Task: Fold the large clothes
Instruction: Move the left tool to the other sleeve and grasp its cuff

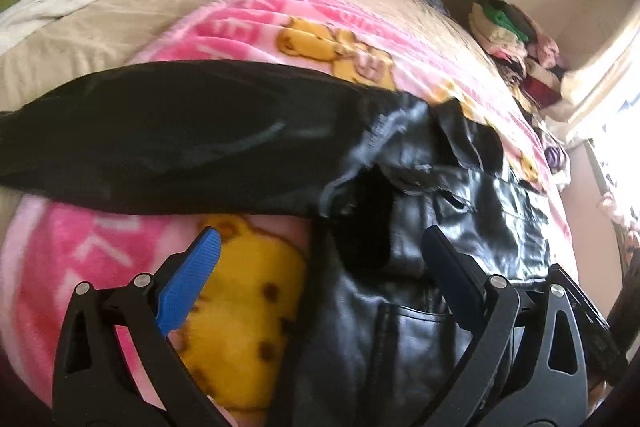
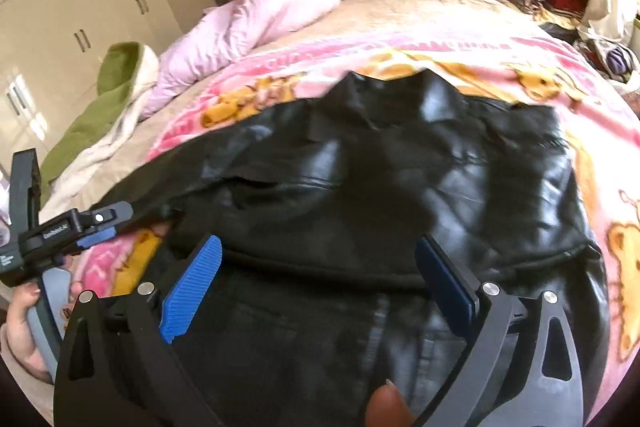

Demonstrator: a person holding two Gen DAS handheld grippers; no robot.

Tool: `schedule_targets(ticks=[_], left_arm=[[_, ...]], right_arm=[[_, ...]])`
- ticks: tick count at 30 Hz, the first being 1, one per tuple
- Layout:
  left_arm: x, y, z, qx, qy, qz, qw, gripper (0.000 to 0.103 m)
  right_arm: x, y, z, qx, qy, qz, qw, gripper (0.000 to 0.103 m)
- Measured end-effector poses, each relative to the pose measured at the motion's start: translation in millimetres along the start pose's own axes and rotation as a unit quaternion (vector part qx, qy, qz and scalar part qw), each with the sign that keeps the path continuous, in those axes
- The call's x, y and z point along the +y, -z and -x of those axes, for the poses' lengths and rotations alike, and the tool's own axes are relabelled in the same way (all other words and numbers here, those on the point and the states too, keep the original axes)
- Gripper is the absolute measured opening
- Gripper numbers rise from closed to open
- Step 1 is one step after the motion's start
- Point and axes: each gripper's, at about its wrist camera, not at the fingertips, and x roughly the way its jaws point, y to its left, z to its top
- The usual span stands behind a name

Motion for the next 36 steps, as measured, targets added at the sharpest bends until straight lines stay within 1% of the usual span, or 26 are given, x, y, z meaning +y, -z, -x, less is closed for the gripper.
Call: schedule_targets(ticks=[2, 5, 8, 12, 15, 19, 22, 25, 27, 32, 36], left_arm=[[11.2, -2.5, 6.2, -0.004, -0.006, 0.007, 0.9999, 0.094], [26.5, -6.2, 13.7, -0.009, -0.027, 0.012, 0.9995, 0.094], [46.0, -9.9, 22.6, -0.016, -0.043, 0.029, 0.9985, 0.094], [68.9, -13.1, 32.8, -0.024, -0.04, 0.056, 0.9973, 0.094], [79.5, -15.5, 37.1, -0.028, -0.047, 0.068, 0.9962, 0.094], [95.9, -19.7, 44.8, -0.037, -0.046, 0.086, 0.9946, 0.094], [115.5, -23.1, 52.9, -0.047, -0.055, 0.108, 0.9915, 0.094], [138.9, -24.5, 60.8, -0.056, -0.079, 0.132, 0.9865, 0.094], [152.0, -23.5, 63.8, -0.059, -0.086, 0.148, 0.9835, 0.094], [180.4, -20.6, 61.7, -0.051, -0.09, 0.188, 0.9768, 0.094], [197.6, -18.0, 58.7, -0.047, -0.083, 0.217, 0.9715, 0.094]], right_arm=[[15.8, -4.7, -2.0, -0.002, -0.009, 0.011, 1.0, 0.097], [35.2, -11.4, -5.6, -0.005, -0.022, 0.023, 0.999, 0.097], [52.2, -17.0, -10.4, -0.006, -0.034, 0.034, 0.999, 0.098], [83.6, -24.9, -17.9, -0.007, -0.051, 0.054, 0.997, 0.098], [104.7, -28.7, -22.8, -0.007, -0.063, 0.068, 0.996, 0.098], [132.2, -32.3, -29.7, -0.006, -0.073, 0.088, 0.993, 0.098], [150.5, -34.1, -34.1, -0.005, -0.08, 0.103, 0.991, 0.098], [165.7, -36.2, -38.0, -0.006, -0.088, 0.117, 0.989, 0.098], [173.4, -37.1, -42.1, -0.003, -0.095, 0.121, 0.988, 0.098], [195.3, -39.1, -56.7, 0.017, -0.12, 0.131, 0.984, 0.098], [215.3, -37.1, -69.6, 0.037, -0.135, 0.145, 0.979, 0.098]])
